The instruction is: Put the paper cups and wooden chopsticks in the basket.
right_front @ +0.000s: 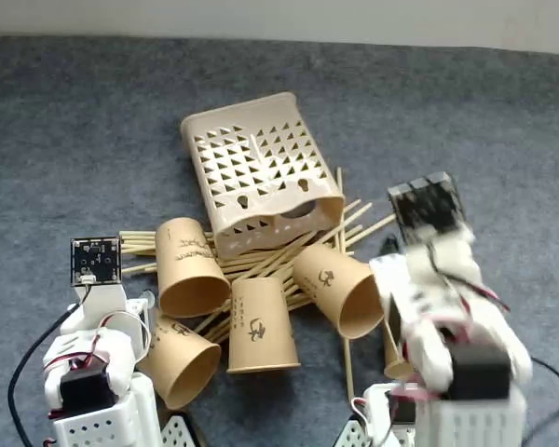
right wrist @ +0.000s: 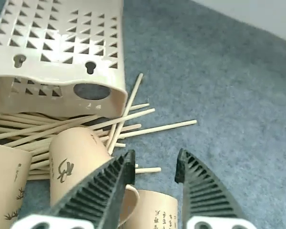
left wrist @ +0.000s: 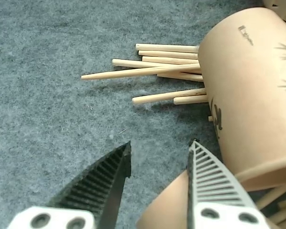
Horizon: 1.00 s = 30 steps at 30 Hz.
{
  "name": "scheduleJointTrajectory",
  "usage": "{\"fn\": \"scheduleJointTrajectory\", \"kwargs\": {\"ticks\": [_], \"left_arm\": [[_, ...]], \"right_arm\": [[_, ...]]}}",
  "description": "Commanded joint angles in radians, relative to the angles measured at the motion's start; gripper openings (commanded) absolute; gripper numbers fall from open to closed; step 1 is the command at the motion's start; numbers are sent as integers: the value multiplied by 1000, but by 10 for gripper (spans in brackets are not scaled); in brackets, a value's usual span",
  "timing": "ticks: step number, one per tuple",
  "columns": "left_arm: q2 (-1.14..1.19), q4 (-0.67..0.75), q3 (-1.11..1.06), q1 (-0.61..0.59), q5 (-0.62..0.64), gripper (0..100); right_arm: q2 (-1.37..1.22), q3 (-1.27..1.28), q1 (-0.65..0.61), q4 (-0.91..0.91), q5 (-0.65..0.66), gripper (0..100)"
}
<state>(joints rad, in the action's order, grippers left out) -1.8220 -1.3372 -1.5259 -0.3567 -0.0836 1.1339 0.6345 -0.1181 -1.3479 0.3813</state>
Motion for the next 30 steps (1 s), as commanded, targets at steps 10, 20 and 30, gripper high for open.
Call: {"fn": "scheduleJointTrajectory", "kwargs": {"ticks": [10,20,30], "left_arm": [[-4,18,7,-8,5,200],[-4,20,-5,-8,5,200],[-4,32,-10,-8,5,200]], "right_arm": [[-515,-35,-159,309,14,249],[-743,-35,-160,542,63,249],[-858,-33,-217,697,61,154]]}}
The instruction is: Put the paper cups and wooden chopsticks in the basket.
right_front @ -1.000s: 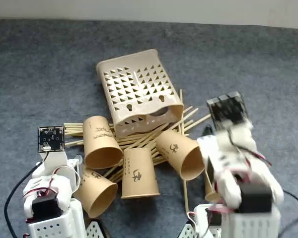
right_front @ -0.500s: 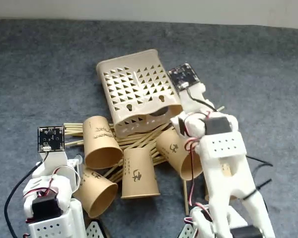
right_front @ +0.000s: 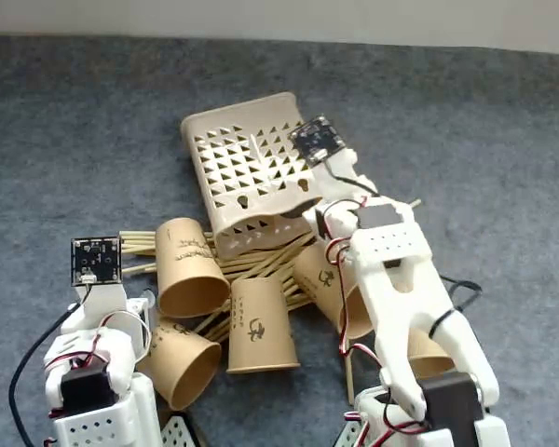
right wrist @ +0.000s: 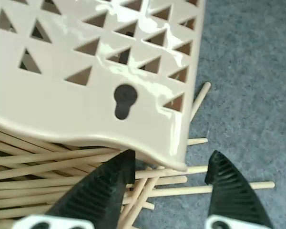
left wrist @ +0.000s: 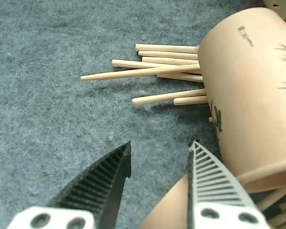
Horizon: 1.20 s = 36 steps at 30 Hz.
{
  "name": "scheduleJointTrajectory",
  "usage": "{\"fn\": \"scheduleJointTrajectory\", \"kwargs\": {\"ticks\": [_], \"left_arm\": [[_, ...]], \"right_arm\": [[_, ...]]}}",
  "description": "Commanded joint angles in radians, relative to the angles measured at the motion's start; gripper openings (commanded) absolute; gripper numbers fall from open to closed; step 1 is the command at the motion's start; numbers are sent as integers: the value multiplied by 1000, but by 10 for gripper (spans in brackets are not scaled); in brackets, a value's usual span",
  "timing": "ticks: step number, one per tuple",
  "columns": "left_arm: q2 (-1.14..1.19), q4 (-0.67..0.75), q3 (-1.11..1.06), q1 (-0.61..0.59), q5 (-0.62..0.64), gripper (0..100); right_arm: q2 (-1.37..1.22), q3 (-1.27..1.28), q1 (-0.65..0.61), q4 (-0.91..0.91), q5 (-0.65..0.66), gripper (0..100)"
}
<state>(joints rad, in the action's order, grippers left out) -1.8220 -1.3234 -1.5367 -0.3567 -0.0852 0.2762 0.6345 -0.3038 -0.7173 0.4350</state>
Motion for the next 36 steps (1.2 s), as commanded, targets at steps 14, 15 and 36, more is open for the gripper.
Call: {"fn": "scheduleJointTrajectory", "kwargs": {"ticks": [14,15,36], "left_arm": [[-4,18,1,-8,6,200],[-4,18,1,-8,6,200],[-2,18,1,-8,6,200]], "right_arm": [[53,-97,-4,13,-192,6],[68,-101,10,-10,-213,6],[137,-601,-35,-607,-365,6]]}}
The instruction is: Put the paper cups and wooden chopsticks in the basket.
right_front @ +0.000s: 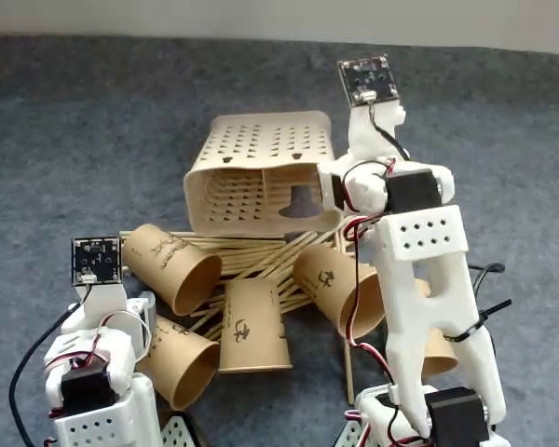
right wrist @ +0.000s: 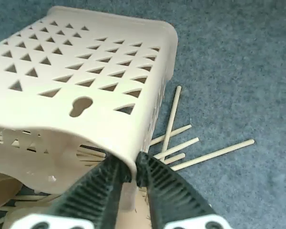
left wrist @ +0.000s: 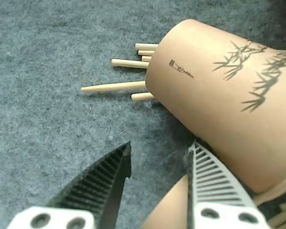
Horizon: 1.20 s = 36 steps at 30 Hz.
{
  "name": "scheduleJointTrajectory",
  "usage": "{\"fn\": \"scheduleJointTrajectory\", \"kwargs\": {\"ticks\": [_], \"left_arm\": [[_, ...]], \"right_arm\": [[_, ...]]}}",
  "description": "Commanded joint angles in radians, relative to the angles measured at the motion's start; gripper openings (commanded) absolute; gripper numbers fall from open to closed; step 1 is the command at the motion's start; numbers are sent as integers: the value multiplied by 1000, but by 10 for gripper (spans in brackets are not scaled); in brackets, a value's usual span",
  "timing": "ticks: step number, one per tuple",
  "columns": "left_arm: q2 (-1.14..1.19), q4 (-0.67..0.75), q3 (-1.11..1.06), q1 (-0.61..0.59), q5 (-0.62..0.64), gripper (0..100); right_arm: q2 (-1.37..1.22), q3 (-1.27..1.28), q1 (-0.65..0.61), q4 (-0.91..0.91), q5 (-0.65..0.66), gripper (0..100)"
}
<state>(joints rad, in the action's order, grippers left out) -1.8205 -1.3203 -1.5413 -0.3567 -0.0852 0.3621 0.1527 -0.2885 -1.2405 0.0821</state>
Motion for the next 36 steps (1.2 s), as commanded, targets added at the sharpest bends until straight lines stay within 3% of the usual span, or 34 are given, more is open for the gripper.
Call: {"fn": "scheduleJointTrajectory", "kwargs": {"ticks": [1,9,17,32,36], "left_arm": [[-4,15,5,-8,6,200],[-4,15,5,-8,6,200],[-4,15,5,-8,6,200],[-4,15,5,-8,6,200],[-4,15,5,-8,6,200]], "right_arm": [[51,-131,-59,-105,-12,6],[51,-242,-130,-257,-29,6],[39,-288,-124,-278,-100,6],[-453,-662,-12,-274,-103,8],[-539,-748,-12,-274,-103,70]]}}
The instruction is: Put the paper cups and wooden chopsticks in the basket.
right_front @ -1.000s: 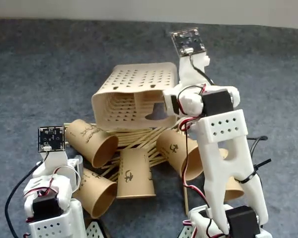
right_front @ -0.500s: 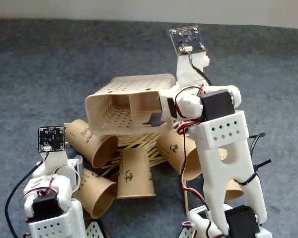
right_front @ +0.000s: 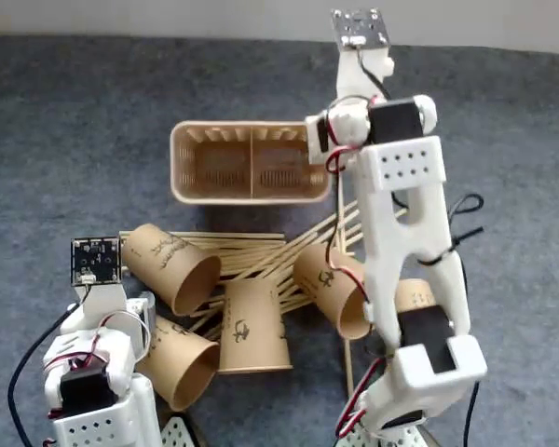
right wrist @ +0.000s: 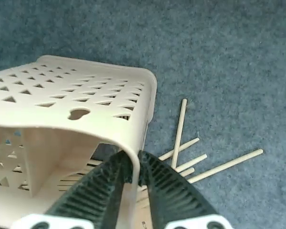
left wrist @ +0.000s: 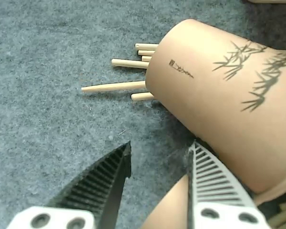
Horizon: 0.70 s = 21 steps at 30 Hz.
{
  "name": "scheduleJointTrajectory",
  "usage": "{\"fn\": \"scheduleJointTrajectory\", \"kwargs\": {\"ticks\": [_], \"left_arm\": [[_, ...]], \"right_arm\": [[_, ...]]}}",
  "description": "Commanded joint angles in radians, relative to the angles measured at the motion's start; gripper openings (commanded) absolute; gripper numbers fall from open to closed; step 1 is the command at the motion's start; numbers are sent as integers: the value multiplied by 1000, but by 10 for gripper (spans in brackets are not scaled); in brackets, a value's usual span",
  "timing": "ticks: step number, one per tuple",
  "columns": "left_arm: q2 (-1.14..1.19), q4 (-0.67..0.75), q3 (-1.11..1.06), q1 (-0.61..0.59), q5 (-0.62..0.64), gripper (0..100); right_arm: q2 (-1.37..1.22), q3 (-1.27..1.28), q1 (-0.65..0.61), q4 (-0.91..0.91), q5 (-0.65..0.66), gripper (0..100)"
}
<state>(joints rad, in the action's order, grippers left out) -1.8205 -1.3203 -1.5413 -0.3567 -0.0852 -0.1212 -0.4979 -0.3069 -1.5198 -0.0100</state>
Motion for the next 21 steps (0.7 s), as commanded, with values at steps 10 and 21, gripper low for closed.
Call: {"fn": "scheduleJointTrajectory", "kwargs": {"ticks": [10,21], "left_arm": [[-4,15,5,-8,6,200],[-4,15,5,-8,6,200]], "right_arm": [[-189,-176,-15,7,-12,92],[-97,-182,-31,-108,-11,6]]}}
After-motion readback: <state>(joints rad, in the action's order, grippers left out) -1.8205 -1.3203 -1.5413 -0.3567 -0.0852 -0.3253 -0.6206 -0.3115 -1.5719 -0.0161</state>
